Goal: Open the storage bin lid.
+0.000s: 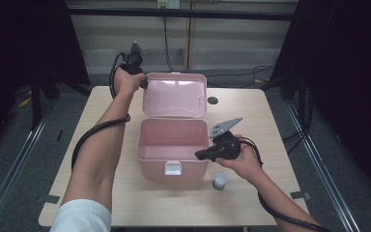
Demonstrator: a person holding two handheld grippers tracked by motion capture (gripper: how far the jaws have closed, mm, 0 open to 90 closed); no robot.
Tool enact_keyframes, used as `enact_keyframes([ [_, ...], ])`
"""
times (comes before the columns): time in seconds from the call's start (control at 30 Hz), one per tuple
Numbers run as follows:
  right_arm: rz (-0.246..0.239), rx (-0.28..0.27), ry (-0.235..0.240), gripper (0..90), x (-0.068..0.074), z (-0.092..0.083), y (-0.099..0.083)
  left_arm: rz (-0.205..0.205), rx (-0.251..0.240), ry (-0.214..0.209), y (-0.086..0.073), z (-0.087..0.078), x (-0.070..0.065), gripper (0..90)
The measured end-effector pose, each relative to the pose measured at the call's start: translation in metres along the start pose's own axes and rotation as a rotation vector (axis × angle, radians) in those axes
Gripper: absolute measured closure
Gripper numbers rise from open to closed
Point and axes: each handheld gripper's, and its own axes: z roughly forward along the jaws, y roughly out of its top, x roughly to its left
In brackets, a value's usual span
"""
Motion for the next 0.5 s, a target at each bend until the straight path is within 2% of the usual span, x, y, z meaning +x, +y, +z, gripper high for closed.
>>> enact_keyframes([
  [0.5, 0.008, -0.008, 0.004, 90.0, 0.000, -0.001, -0.002, -0.008, 0.022, 0.004, -0.002, 0.015, 0.004, 82.2],
])
